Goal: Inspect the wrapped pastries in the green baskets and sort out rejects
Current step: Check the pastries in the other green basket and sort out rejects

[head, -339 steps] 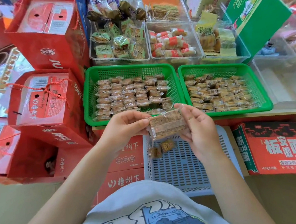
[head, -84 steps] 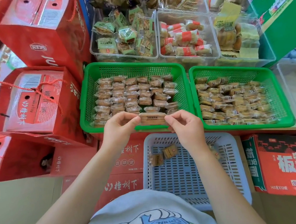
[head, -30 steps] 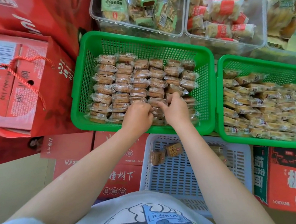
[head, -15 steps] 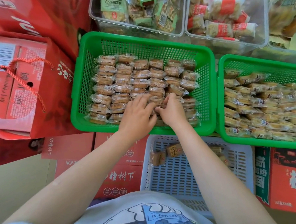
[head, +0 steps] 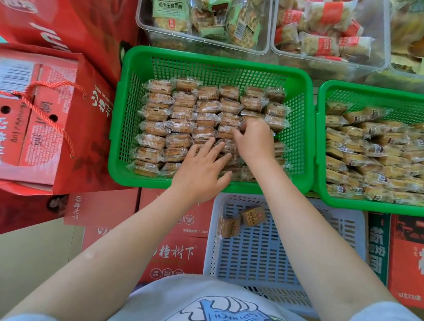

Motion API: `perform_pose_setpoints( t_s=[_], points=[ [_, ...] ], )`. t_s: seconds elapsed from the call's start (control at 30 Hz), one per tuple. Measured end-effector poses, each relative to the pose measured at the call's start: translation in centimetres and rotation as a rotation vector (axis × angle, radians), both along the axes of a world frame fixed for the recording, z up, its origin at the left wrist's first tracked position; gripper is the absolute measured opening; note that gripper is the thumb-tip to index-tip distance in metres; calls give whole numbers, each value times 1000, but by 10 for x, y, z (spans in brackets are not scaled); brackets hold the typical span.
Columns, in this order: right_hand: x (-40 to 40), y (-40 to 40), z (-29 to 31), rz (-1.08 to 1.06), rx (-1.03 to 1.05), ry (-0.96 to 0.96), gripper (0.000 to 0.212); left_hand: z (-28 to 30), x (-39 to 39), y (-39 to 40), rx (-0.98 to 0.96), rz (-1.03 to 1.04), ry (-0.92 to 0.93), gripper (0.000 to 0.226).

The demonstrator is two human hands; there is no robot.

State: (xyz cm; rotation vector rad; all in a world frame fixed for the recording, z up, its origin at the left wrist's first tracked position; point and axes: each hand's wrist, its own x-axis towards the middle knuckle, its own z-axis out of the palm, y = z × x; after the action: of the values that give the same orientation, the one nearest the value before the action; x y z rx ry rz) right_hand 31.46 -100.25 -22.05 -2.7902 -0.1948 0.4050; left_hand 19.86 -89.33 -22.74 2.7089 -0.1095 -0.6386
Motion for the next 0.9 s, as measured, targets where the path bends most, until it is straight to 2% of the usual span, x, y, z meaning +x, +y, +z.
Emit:
perform_pose_setpoints(
  t_s=[0.17,0.33,0.57,0.63,0.7,0.77,0.83,0.9],
  points=[
    [-4,5,-4,-11,-128,-26,16,-1,-1,-2,77,-19,-47,62],
    [-12,6,2,-43,-59,21,30,0,0,-1,62,3,-3,62],
    [-10,-18,52,-108,231,110,16,2,1,1,58,5,8,59],
    [-21,-31,72,-146,376,126,13,4,-1,3,67,10,-28,58],
    [-35,-44,95,-273,608,161,12,8,-6,4,50,50,-95,56],
    [-51,-57,118,-455,907,270,16,23,-11,2,-177,273,-130,50],
    [-65,-68,135,-573,1154,414,17,59,-17,-2,-719,662,11,43],
    [-80,-75,141,-629,1264,534,19,95,-23,-4,-1335,875,215,43]
  ],
)
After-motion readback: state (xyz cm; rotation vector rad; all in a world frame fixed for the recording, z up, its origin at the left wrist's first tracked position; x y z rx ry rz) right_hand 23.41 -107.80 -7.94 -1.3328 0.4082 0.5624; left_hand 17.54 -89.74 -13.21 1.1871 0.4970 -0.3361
